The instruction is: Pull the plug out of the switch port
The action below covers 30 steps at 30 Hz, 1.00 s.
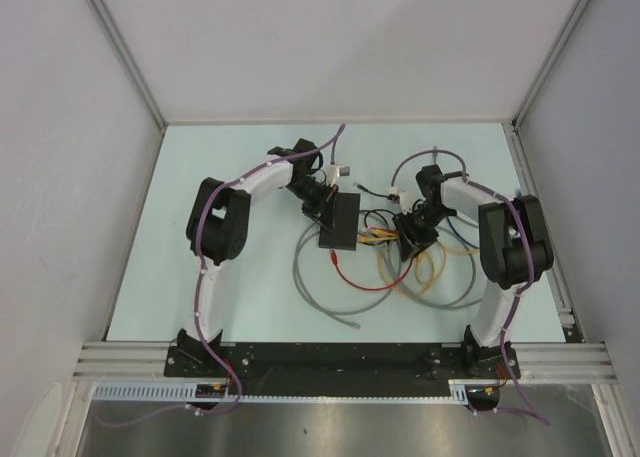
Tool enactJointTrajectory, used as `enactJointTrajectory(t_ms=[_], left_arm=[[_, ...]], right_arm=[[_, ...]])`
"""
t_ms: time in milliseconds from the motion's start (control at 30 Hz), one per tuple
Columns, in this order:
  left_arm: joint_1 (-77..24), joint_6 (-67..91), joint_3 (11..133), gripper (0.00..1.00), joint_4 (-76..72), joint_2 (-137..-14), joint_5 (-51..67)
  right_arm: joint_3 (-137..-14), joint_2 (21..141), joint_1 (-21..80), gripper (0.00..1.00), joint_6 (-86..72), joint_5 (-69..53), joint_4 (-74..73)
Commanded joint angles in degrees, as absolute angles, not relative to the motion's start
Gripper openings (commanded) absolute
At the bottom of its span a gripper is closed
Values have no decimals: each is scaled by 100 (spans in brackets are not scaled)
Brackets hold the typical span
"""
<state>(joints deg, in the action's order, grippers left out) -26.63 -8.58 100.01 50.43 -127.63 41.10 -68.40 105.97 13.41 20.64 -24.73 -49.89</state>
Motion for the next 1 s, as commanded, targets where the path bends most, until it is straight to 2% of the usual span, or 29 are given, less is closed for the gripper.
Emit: enactJointTrajectory(t_ms=[0, 133, 233, 400, 467, 700, 967], left_arm=[[-2733, -1037, 10037, 2, 4808, -12876, 3621], [-2733, -1055, 10011, 2, 4808, -12867, 3621], [-2733, -1037, 10037, 2, 4790, -12902, 3647], [-2733, -985, 10107, 2, 4764, -12981, 3683], [-2733, -967, 10125, 2, 4746, -13025, 3700], [-2725, -958, 10116, 2, 4755, -13034, 3735], [-2716, -967, 10099, 2, 4781, -12999, 3700]], right_arm=[[-7232, 10723, 1380, 37, 2222, -2943, -5026], [-7373, 10504, 1345, 16, 2793, -2936, -5650], [-7628, 10398, 1100, 10, 3251, -2935, -6467], [-7910, 10134, 379, 9, 3778, -3303, -7143], [-8278, 10169, 247, 11, 4533, -3654, -7539], [-10333, 11414, -237, 9, 5080, -4482, -8683], [-11820, 12199, -1097, 8, 5009, -3973, -8675]])
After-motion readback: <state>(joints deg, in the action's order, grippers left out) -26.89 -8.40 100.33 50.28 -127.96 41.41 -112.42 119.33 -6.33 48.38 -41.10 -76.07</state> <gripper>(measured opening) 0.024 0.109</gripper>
